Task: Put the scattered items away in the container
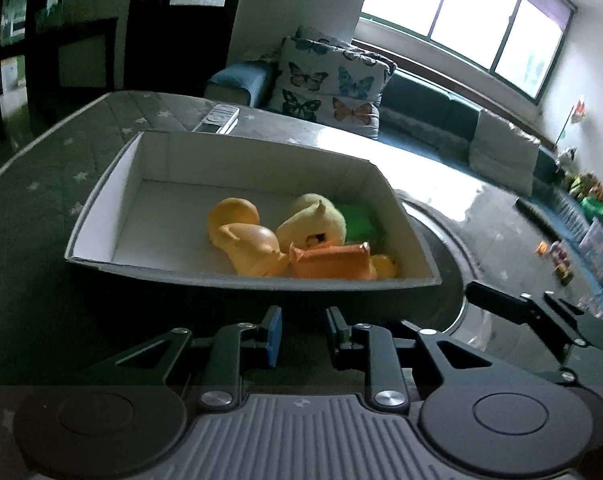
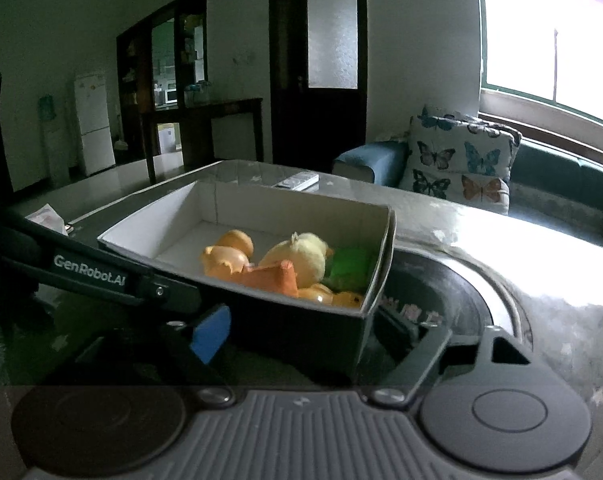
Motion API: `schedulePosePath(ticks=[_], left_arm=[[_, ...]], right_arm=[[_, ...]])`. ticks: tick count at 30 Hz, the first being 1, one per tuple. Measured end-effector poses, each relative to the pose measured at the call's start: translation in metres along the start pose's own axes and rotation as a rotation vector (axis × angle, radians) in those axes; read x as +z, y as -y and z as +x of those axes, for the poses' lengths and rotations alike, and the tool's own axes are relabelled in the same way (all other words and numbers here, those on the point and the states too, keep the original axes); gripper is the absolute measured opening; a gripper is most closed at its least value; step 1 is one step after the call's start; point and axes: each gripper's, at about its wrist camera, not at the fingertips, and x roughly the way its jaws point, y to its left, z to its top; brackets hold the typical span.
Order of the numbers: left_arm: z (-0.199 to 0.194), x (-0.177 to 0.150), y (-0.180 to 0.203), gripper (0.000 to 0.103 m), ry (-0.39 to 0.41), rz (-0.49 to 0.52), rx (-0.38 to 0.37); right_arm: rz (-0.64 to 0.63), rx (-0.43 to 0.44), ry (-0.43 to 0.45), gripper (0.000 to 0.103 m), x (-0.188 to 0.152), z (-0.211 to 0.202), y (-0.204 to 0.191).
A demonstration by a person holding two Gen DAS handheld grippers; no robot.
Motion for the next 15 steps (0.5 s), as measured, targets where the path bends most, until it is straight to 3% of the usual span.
schedulePosePath(ticks=[5, 10, 15], left_arm=[[-0.004, -0.010, 0.003, 0.026, 0.018, 0.040, 0.066], [-0.003, -0.020, -0.001, 0.026, 0.018, 0.050, 0.096], [-0.003, -0.027, -0.005, 0.026, 0.021, 0.052, 0.117]], right_arm=[[0.019, 0.007, -0.017, 0.088, -0.011, -0.003, -0.003], [0.030, -0.004, -0.007, 0.103, -0.020, -0.009, -0.007], [0.054, -0.003, -0.011, 0.103, -0.024, -0.010, -0.011]])
